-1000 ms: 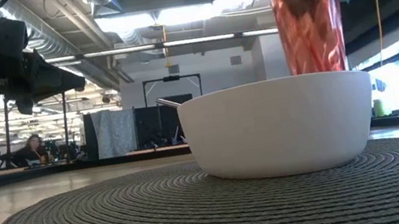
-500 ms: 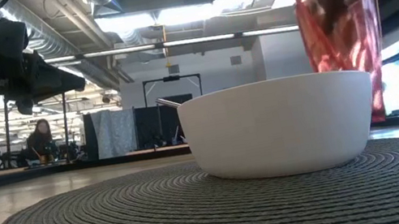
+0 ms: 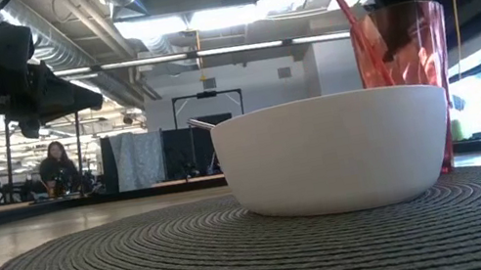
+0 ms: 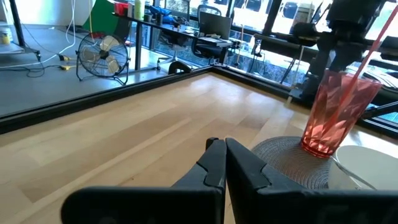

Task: Pick & Place Utensil
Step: Put the red cup on the gray mat to the top right of the white bowl, then return to Home Position

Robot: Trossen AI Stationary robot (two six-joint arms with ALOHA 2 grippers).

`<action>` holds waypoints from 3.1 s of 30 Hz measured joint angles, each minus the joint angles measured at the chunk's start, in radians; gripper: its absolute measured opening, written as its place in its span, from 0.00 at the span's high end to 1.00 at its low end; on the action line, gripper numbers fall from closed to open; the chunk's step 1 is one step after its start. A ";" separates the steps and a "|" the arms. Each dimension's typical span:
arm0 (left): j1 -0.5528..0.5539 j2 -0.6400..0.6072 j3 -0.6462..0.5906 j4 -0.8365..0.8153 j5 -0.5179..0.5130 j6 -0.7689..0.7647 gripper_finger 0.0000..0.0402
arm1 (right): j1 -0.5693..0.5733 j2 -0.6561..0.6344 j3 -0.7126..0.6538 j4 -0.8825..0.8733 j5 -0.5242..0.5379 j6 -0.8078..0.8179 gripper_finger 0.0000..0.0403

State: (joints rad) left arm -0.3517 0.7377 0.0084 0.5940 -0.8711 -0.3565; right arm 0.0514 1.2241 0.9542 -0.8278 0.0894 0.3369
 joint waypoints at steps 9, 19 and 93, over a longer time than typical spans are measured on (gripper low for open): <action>0.000 0.000 0.000 0.000 0.000 -0.006 1.00 | 0.000 0.003 -0.005 -0.007 -0.003 -0.027 0.72; 0.000 0.000 0.000 0.000 -0.001 -0.016 1.00 | 0.000 0.002 0.018 -0.024 -0.005 -0.031 0.58; -0.088 -0.470 0.229 -0.559 0.309 0.304 1.00 | 0.114 -1.222 -0.941 1.033 -0.003 -0.250 0.99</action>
State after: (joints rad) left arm -0.4397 0.2679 0.2371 0.0347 -0.5626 -0.0527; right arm 0.1654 0.0017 0.0128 0.2050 0.0867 0.0865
